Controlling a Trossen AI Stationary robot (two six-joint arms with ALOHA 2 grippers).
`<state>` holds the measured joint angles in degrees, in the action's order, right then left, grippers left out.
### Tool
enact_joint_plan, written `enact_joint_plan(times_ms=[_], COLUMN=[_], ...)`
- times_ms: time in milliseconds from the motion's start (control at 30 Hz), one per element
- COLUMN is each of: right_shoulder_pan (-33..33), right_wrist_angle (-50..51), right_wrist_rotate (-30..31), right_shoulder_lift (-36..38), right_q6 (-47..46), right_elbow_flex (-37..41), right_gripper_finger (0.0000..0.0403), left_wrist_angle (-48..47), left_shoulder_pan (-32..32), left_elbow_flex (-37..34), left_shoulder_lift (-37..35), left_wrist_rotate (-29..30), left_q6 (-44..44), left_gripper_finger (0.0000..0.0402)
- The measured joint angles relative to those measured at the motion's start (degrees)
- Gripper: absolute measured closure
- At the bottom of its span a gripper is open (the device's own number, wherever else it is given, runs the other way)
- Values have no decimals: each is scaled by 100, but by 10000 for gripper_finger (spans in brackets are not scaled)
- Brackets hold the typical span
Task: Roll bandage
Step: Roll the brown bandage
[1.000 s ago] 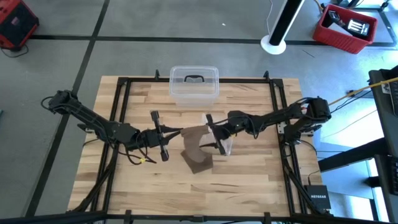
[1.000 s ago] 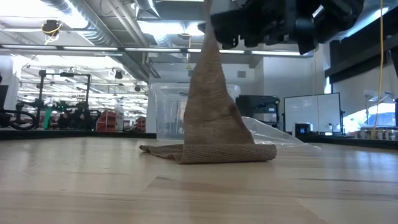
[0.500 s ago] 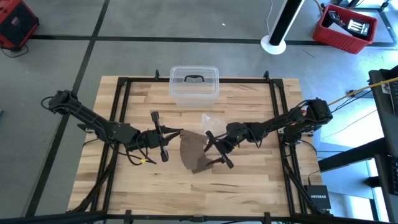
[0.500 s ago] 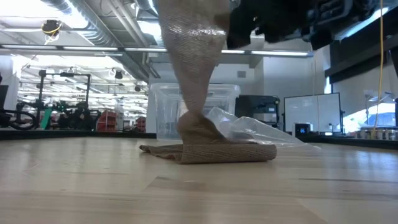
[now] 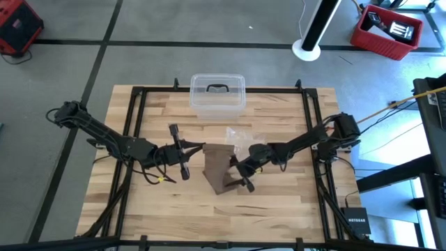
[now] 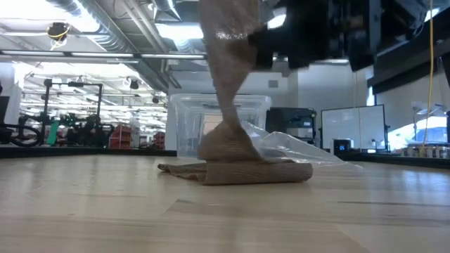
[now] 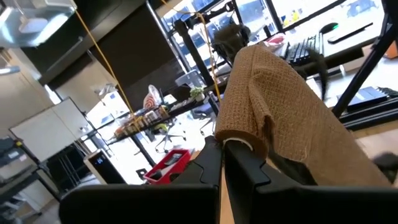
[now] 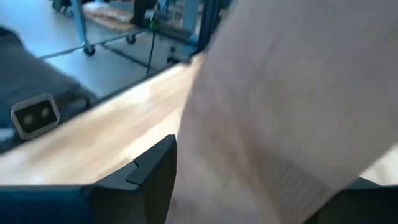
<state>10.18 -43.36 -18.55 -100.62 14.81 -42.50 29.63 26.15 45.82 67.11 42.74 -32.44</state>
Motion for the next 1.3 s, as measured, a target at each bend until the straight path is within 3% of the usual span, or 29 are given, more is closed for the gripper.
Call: enact_joint_plan(times_ms=[133, 333, 400, 500, 667, 800, 967, 1167, 1300], right_shoulder_pan=[9, 41, 73, 127, 266, 361, 373, 366, 359], right_wrist_angle=[-8, 42, 393, 1142, 2731, 3791, 4253, 4720, 4830], right_wrist_rotate=[113, 99, 130, 541, 1377, 1288, 916, 1910, 1963], right_shoulder_lift=[-179, -4, 210, 759, 1846, 2291, 2278, 2039, 1785], right_q6=[-84, -427, -290, -254, -232, -883, -1371, -1629, -1776], right_elbow_flex=[0, -310, -424, -625, -1180, -1919, -2563, -2485, -2270], right_gripper_finger=[205, 359, 390, 380, 389, 397, 384, 371, 329], left_wrist_angle=[170, 168, 123, 80, 70, 113, 115, 90, 93], left_shoulder_pan=[0, 1, 2, 70, 208, 145, 129, 109, 66], left_elbow_flex=[0, -2, 17, 177, 551, 877, 1378, 1499, 1499], left_shoulder_lift=[0, -4, -17, -51, -195, -343, -368, -367, -365], left_wrist_rotate=[-15, 0, 144, 555, 1334, 1658, 1503, 1359, 1446], left_q6=[-84, -82, -103, -124, -1058, -1898, -2380, -2403, -2468], left_gripper_finger=[401, 401, 401, 401, 401, 401, 401, 401, 401])
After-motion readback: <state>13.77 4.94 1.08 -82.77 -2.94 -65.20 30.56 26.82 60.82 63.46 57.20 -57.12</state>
